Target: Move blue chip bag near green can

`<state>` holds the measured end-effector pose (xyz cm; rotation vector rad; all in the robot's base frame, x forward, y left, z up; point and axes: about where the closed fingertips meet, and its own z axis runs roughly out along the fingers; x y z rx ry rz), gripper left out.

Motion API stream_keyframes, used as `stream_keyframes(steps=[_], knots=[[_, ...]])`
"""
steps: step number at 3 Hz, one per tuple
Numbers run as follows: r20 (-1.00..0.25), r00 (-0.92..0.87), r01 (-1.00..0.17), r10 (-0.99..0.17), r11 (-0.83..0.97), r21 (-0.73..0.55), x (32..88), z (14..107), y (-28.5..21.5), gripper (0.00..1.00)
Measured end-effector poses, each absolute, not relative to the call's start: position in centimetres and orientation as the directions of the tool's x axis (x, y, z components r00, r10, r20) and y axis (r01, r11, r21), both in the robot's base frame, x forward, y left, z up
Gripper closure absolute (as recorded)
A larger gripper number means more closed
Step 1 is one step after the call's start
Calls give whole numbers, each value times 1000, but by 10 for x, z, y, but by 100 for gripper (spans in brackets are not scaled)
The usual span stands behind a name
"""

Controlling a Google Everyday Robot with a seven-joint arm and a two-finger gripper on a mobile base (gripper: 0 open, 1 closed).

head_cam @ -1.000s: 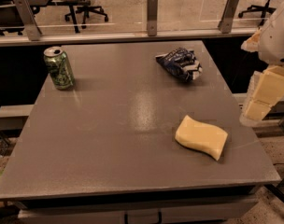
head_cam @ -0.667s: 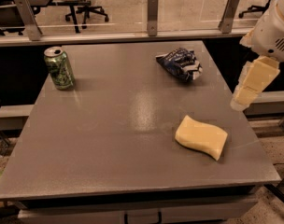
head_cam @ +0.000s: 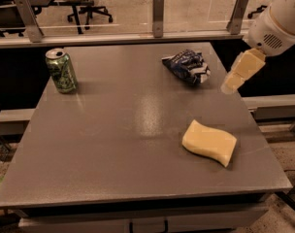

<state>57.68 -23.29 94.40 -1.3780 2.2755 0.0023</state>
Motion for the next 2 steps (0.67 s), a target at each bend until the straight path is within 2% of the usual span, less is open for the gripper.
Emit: stream_keyframes(steps=[2], knots=[[-500, -446, -798, -742, 583, -153, 644, 910, -202, 0]])
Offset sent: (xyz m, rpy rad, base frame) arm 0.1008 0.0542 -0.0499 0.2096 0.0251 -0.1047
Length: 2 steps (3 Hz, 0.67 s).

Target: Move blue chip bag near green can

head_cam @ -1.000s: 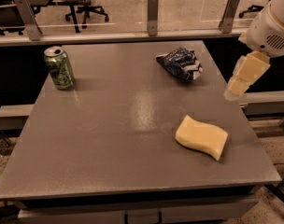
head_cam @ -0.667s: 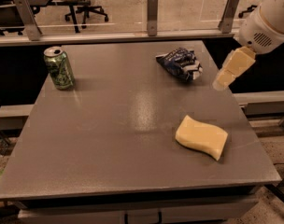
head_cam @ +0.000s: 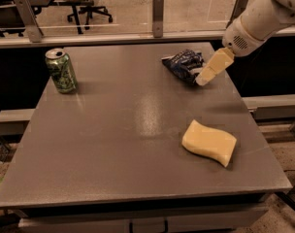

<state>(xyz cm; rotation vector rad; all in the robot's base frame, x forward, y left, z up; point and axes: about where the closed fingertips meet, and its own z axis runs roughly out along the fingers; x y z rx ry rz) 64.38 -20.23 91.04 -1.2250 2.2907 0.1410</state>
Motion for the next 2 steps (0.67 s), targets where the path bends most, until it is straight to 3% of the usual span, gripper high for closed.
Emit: stream_keyframes(steps=[2], knots=[[-521, -483, -789, -703, 608, -90, 676, 879, -170, 0]])
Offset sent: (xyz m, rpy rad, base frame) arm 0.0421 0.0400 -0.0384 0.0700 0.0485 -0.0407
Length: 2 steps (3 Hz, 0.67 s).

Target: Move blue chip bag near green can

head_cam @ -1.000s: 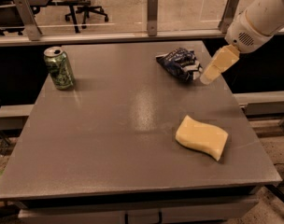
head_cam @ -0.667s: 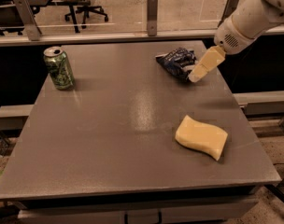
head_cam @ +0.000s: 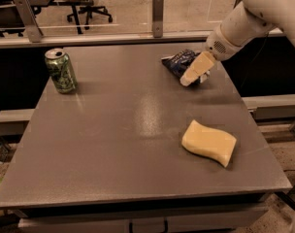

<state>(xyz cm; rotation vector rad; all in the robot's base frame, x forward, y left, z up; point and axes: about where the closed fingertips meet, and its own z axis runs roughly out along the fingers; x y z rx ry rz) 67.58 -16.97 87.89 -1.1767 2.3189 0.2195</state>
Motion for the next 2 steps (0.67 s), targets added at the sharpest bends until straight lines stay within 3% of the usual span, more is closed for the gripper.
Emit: stream_keyframes(steps=[1, 2], knots=[[-517, -484, -797, -706, 600, -75, 678, 872, -160, 15], [-515, -480, -804, -710, 591, -67, 680, 869, -153, 39]])
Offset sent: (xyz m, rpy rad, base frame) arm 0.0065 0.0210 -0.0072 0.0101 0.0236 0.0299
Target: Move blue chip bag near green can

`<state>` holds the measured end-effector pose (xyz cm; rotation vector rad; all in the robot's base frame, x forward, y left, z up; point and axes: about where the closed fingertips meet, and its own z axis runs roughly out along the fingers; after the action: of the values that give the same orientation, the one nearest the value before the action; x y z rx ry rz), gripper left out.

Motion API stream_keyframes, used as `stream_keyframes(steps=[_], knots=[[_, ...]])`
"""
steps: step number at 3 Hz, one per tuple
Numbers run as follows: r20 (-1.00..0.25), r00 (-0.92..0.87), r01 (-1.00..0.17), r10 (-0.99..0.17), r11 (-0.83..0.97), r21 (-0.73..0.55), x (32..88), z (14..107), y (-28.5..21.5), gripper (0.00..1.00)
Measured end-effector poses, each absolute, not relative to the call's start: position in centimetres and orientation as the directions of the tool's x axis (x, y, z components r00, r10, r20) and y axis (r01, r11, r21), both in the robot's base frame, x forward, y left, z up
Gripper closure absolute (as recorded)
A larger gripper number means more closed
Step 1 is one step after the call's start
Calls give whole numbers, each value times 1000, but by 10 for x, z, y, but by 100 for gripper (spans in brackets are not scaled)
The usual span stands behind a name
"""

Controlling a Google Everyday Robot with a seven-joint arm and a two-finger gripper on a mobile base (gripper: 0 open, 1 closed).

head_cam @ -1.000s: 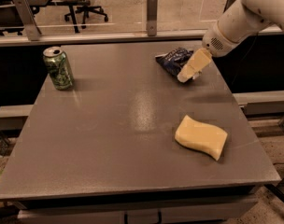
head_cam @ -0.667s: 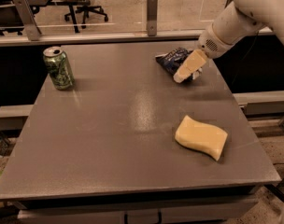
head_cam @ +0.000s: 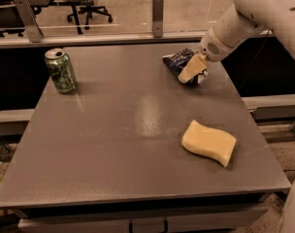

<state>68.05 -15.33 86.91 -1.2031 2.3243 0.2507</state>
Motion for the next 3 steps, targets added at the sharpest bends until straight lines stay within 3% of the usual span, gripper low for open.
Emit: stream_keyframes(steps=[1, 2, 3], knots=[[-529, -440, -826, -725, 558, -78, 679, 878, -137, 70], [-548, -388, -852, -741, 515, -93, 673, 890, -118, 93], [-590, -260, -908, -764, 401, -118, 657, 915, -69, 100]])
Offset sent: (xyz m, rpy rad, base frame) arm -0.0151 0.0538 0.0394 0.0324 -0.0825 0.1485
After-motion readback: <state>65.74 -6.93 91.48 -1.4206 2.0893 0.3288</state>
